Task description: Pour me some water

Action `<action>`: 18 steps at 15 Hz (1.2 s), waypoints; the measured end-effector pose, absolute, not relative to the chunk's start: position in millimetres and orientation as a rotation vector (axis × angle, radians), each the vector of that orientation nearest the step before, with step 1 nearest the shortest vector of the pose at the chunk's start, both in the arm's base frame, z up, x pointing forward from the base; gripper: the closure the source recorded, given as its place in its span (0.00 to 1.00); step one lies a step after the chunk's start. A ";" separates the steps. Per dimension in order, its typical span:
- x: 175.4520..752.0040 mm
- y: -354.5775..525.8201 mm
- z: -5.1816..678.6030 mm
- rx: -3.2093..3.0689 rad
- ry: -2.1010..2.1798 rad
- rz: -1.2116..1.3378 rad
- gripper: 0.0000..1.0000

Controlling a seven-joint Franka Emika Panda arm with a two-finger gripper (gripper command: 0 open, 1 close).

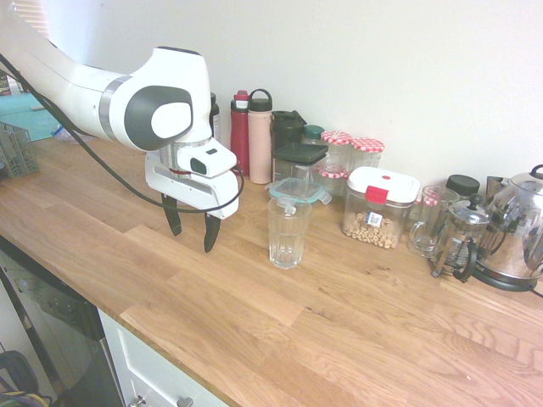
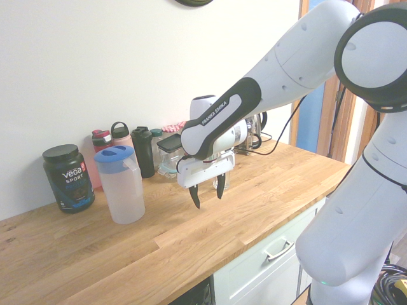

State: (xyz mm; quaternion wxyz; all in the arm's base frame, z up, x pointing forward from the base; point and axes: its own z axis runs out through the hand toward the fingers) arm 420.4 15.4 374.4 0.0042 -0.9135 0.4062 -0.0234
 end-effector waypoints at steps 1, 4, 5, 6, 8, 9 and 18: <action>420.4 15.4 373.9 -2.859 1.275 -0.070 0.00; 421.7 28.2 383.3 -2.859 1.244 -0.111 0.00; 420.2 39.7 392.4 -2.859 1.210 -0.149 0.00; 416.5 53.4 405.6 -2.854 1.167 -0.194 0.00; 402.3 84.8 437.4 -2.828 1.065 -0.312 0.00; 392.6 101.6 451.7 -2.813 1.008 -0.373 0.00; 394.5 186.0 498.6 -2.690 0.883 -0.803 0.00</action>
